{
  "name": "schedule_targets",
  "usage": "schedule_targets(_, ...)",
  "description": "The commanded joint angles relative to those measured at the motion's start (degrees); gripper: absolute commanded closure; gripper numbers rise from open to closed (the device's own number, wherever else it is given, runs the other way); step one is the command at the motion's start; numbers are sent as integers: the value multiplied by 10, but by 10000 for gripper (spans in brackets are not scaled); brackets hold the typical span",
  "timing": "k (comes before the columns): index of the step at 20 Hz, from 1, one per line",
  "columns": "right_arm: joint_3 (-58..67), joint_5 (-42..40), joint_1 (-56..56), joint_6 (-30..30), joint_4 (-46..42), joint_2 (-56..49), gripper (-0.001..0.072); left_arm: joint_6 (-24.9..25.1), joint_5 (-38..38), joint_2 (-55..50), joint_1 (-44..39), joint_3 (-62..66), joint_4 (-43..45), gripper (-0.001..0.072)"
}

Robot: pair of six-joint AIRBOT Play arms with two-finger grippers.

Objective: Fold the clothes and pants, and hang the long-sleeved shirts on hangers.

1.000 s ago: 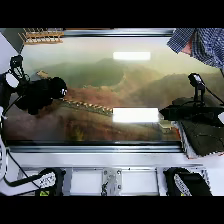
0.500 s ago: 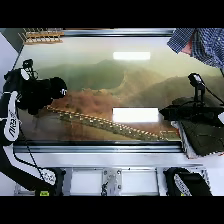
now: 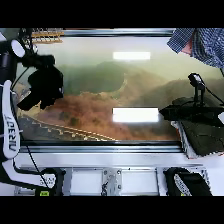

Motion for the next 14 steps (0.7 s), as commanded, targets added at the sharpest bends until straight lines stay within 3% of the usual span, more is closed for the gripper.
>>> schedule_targets(1,0,0,0,1,50,-1,694,0,-21,109,-102,78,-2,699)
schedule_targets(3,1,-5,0,0,80,-1,694,-1,-10,161,-170,89,-2,699)
schedule_targets(8,54,-56,-76,0,52,2,697,-11,47,262,-336,-10,5,699)
schedule_targets(11,70,-55,-138,0,50,6,697,-49,49,289,-352,-112,51,699)
schedule_targets(14,70,-51,-161,0,44,7,697,-72,55,281,-304,-245,64,699)
